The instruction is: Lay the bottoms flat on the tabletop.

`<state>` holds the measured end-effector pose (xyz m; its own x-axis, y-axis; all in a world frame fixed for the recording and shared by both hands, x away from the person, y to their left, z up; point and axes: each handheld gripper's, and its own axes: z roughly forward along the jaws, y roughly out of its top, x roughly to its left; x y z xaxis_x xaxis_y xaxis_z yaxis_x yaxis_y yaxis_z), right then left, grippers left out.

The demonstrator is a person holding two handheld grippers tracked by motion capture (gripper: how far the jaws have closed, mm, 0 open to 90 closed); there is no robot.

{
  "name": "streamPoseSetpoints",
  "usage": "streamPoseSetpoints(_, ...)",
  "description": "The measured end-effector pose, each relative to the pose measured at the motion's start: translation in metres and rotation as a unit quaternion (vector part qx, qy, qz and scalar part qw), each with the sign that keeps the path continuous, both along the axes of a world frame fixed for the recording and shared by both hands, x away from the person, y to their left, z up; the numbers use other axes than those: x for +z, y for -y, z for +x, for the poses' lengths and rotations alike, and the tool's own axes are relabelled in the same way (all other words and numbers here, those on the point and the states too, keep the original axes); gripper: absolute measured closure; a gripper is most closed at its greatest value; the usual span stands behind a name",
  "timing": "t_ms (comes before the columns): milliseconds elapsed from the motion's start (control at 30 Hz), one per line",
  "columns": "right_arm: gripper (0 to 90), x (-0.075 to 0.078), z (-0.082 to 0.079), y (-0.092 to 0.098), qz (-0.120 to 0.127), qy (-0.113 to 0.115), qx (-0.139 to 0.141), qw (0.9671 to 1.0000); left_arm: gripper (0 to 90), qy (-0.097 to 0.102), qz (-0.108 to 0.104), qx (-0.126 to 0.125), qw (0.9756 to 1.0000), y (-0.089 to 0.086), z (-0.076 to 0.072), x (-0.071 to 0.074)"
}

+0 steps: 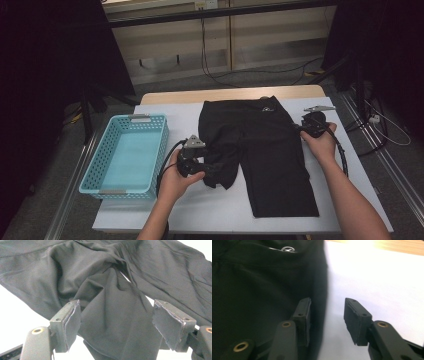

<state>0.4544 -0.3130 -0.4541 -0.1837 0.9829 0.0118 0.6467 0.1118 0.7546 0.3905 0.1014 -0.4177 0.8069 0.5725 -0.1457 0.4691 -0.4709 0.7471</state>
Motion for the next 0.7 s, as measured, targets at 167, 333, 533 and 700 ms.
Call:
streamPoseSetpoints(167, 58.8, -0.003, 0.012, -0.016, 0.001, -0.005, 0.019, 0.9998, 24.0, 0.002, 0.005, 0.001, 1.0000, 0.000, 0.001, 0.000)
streamPoseSetpoints(333, 89.9, -0.008, 0.016, -0.019, 0.010, -0.009, 0.012, 0.9998, 24.2, 0.003, 0.005, 0.003, 1.0000, -0.001, 0.001, 0.000)
streamPoseSetpoints(533, 90.0, -0.011, 0.018, 0.010, 0.078, -0.015, -0.038, 0.9961, 24.3, 0.001, 0.008, 0.003, 1.0000, -0.001, 0.002, -0.001)
streamPoseSetpoints(700, 81.1, -0.012, 0.016, 0.024, 0.079, -0.014, -0.041, 0.9959, 24.4, -0.001, 0.007, 0.004, 1.0000, 0.001, 0.002, -0.002)
